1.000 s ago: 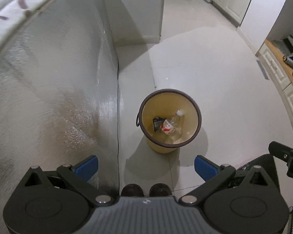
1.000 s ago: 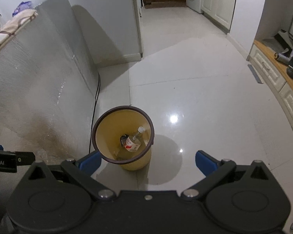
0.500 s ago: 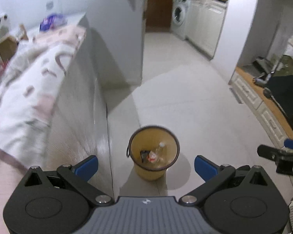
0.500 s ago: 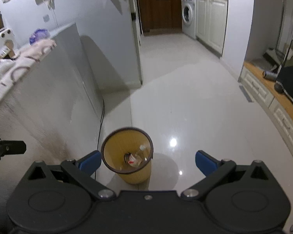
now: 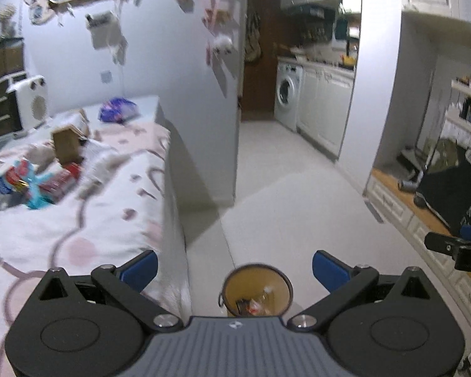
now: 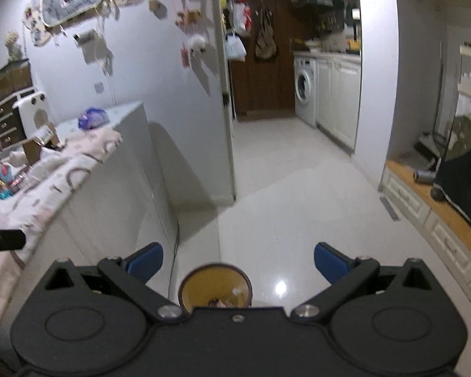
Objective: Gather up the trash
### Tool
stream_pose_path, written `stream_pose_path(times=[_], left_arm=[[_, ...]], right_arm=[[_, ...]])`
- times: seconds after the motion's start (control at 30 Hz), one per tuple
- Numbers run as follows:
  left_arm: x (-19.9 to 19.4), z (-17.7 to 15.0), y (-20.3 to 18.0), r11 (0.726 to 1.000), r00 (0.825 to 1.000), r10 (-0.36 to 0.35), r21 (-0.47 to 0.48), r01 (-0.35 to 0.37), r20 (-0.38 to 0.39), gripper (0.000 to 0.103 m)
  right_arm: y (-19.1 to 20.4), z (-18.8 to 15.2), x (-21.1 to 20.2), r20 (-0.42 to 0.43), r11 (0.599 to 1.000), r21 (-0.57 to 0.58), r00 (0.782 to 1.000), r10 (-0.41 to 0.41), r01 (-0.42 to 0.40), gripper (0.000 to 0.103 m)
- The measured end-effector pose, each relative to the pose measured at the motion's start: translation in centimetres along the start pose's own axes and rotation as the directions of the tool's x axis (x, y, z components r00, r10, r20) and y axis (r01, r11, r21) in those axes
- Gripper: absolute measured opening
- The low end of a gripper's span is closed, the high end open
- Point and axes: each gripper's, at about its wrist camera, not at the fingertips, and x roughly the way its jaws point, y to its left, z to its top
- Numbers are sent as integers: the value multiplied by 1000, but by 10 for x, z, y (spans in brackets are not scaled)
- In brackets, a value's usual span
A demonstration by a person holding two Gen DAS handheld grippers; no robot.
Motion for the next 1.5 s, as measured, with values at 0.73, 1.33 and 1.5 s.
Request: stream_pose_path(times=[0.73,1.33,1.5], left_arm=[[-51,8,184,975,965,214,-94,-201,154,103],[101,69,276,996,997,45,-84,-39,69,103],[144,75,296,996,998,30,-84,-25,56,103]], right_arm=[[137,23,10,149,973,-144,969,199,-178,103],[235,39,85,133,947,-169,945,298,-274,103],[253,47,113,138,928,-233,935,326,-289,103]])
